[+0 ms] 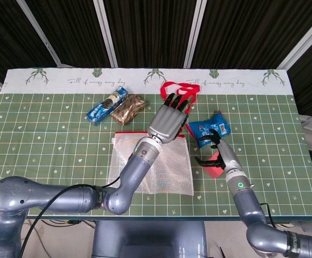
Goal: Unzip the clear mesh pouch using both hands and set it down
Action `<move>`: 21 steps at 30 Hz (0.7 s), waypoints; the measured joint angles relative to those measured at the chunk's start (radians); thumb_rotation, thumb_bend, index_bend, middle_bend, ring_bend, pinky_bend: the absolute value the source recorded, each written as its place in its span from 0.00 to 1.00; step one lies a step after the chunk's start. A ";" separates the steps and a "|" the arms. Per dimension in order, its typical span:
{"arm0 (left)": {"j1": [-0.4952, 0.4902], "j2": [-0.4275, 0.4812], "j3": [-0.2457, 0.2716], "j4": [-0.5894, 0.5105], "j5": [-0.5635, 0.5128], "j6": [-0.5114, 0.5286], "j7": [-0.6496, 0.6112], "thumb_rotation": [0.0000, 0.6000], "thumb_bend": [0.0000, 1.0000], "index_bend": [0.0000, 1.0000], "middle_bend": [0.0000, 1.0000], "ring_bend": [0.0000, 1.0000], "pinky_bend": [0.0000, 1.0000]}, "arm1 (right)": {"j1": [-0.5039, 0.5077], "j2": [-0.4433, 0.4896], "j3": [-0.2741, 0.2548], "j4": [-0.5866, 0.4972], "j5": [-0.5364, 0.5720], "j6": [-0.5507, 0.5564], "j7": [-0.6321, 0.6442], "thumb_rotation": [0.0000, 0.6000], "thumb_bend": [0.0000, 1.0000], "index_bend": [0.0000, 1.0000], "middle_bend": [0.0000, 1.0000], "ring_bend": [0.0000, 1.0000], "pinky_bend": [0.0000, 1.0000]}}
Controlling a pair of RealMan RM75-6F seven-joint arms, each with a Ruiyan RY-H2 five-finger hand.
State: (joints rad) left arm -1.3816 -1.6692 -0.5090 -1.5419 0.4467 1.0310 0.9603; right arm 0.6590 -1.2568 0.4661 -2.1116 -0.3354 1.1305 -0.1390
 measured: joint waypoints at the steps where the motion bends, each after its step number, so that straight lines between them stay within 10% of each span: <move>1: -0.004 0.001 0.001 -0.001 -0.003 0.001 -0.001 1.00 0.47 0.59 0.13 0.00 0.00 | 0.025 -0.022 0.011 0.010 0.029 0.012 -0.006 1.00 0.36 0.34 0.00 0.00 0.20; 21: -0.042 0.017 0.023 -0.003 -0.030 0.017 -0.039 1.00 0.47 0.59 0.13 0.00 0.00 | 0.178 -0.168 0.133 0.103 0.235 0.124 -0.012 1.00 0.42 0.49 0.06 0.00 0.20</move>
State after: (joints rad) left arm -1.4234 -1.6526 -0.4857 -1.5451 0.4171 1.0480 0.9217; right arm 0.8367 -1.4248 0.5989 -2.0082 -0.1003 1.2546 -0.1507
